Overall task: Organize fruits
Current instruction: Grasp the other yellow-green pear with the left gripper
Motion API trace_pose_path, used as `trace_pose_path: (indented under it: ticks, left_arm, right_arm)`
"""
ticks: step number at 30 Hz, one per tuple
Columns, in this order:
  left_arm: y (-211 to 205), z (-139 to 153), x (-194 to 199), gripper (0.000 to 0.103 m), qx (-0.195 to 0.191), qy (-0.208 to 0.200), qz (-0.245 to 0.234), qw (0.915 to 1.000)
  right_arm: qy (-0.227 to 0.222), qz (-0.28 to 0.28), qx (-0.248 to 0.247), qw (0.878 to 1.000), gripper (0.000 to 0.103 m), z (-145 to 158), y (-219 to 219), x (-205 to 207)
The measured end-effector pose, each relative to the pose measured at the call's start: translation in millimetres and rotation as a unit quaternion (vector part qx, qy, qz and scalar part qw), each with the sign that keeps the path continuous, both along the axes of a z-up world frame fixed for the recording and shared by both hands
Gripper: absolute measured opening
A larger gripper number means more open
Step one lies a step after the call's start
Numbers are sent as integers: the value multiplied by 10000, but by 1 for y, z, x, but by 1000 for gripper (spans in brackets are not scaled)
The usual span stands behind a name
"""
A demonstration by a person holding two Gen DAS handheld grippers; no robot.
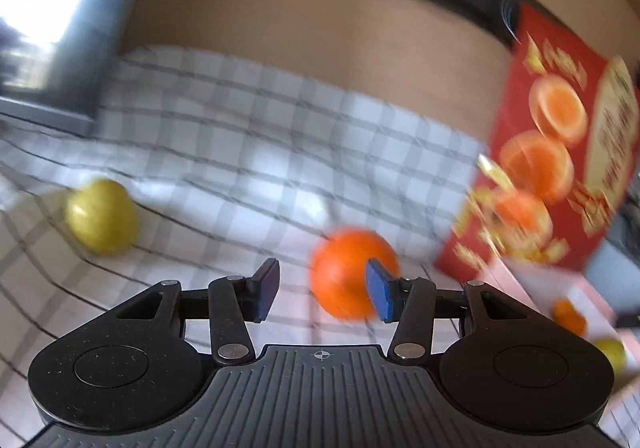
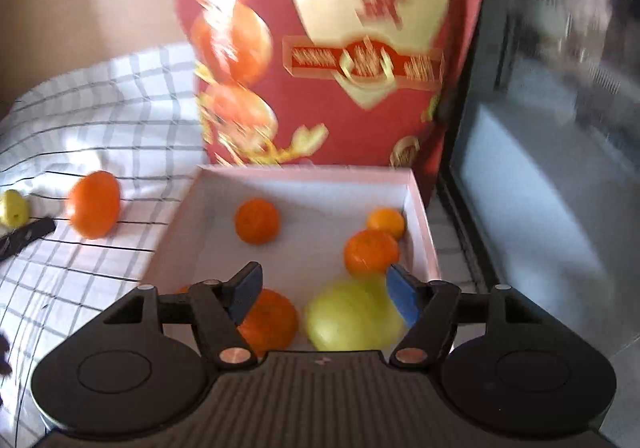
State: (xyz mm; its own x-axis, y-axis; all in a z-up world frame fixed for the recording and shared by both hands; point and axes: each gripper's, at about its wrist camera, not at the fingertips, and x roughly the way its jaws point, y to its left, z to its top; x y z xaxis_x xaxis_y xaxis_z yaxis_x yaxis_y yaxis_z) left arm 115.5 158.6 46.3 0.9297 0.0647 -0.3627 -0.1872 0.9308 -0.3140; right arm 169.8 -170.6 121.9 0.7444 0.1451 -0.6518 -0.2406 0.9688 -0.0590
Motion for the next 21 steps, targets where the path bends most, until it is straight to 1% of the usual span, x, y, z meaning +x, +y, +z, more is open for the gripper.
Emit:
trace_pose_path:
  ticks: [2,4,5,6,8,9,11,13,14,15,16,18,20,21]
  left_arm:
    - [20,5,-9,52,-191,-191,407,9988]
    - [42,8,-16,52,-404,-286,633,9968]
    - [54,10,-18,52,-411,-265,707,9963]
    - [65,12,-19,52,-333,-222,800,9960]
    - [88,12,-25,52,-123,-213,1157,9930]
    - [100,11,-28,52,-151,-243,1332,9907]
    - [129,3,-34,52,-547,-348,1586,9852]
    - [151,-6,-34,52,-1083,-324,1715,9787]
    - [156,-9,-33,52,-1244,-284,1739,9765]
    - [159,-11,-31,52,-1325,-273,1721,9757]
    - [159,-12,-28,52,-1319,-240,1662,9769]
    - [152,-13,-21,52,-1148,-137,1582,9806]
    - [143,-12,-12,52,-927,-21,1518,9841]
    - [140,-13,-7,52,-873,86,1531,9843]
  right_arm:
    - [-229,201,-9,9995,75,8,7,-19]
    - [-312,472,-26,9984,75,14,18,-34]
    - [-336,618,-34,9975,75,17,25,-41]
    - [-366,764,-38,9964,75,20,33,-48]
    - [-449,1100,-57,9929,76,27,51,-61]
    - [-491,1233,-54,9911,77,29,58,-67]
    - [-555,1508,-22,9870,80,31,78,-76]
    - [-559,1735,-2,9833,80,29,96,-82]
    - [-543,1813,-13,9819,80,24,104,-82]
    - [-511,1867,-46,9811,80,18,112,-83]
    - [-448,1909,-109,9805,80,10,120,-82]
    - [-335,1927,-221,9804,80,-6,133,-81]
    - [-228,1919,-223,9809,80,-20,138,-81]
    - [-151,1918,-175,9812,80,-25,140,-84]
